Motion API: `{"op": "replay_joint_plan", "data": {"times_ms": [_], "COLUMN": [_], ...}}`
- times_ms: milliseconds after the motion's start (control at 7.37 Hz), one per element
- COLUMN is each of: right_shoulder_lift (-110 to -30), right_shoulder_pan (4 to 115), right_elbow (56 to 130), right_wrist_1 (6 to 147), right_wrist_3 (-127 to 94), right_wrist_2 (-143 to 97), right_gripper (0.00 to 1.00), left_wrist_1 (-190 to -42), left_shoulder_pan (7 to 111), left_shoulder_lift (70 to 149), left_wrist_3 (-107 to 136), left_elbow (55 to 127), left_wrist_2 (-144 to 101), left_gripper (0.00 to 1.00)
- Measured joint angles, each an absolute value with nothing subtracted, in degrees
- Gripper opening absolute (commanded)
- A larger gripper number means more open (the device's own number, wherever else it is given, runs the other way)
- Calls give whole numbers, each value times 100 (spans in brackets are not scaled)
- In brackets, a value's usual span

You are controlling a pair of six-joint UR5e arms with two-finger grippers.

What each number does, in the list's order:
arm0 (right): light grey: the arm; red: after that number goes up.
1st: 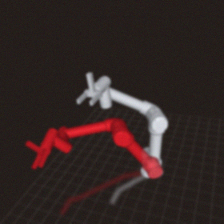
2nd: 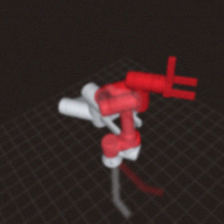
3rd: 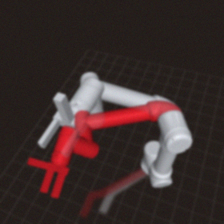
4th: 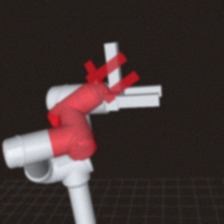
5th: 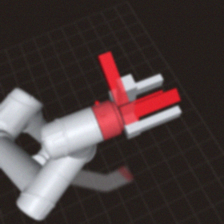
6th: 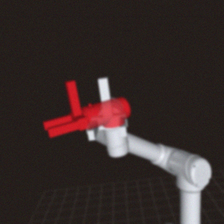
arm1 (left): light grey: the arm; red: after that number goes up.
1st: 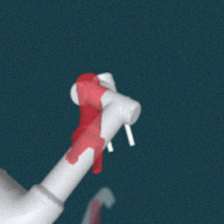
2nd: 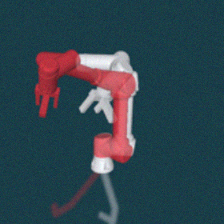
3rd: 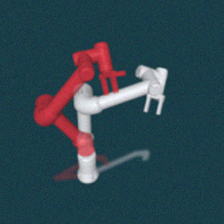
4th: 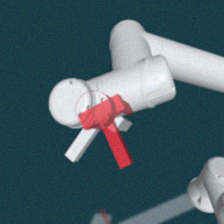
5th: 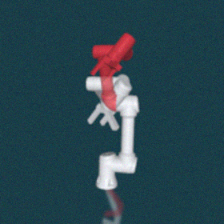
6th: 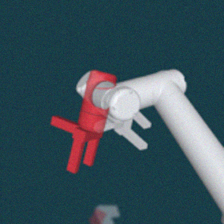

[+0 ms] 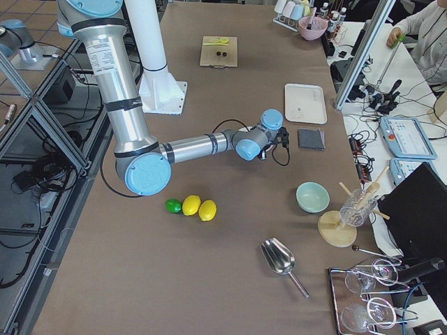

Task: Place red cherry on plate
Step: 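Reach the right gripper to the white plate and push it toward the table center, then nudge the plate with the right gripper while the left gripper reaches the cherries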

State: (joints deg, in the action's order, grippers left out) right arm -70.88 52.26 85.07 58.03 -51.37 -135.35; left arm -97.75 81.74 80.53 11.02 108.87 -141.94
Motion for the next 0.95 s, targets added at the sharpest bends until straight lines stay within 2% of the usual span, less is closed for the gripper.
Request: {"op": "replay_joint_plan", "data": {"times_ms": [543,950], "right_shoulder_lift": [-6332,-6083], "right_shoulder_pan": [3763,3129], "right_elbow": [8921,8915], "right_wrist_1": [5799,5803], "right_wrist_3": [-7380,-7751], "right_wrist_2": [-12457,-11801], "right_gripper": [0,0], "left_wrist_1": [-9956,-10663], "left_shoulder_pan": [6392,4811], "left_shoulder_lift": [7900,7892], "left_wrist_3": [4026,5499], "left_elbow": [12418,12463], "left_wrist_2": [-13931,-12649], "left_gripper": [97,93]}}
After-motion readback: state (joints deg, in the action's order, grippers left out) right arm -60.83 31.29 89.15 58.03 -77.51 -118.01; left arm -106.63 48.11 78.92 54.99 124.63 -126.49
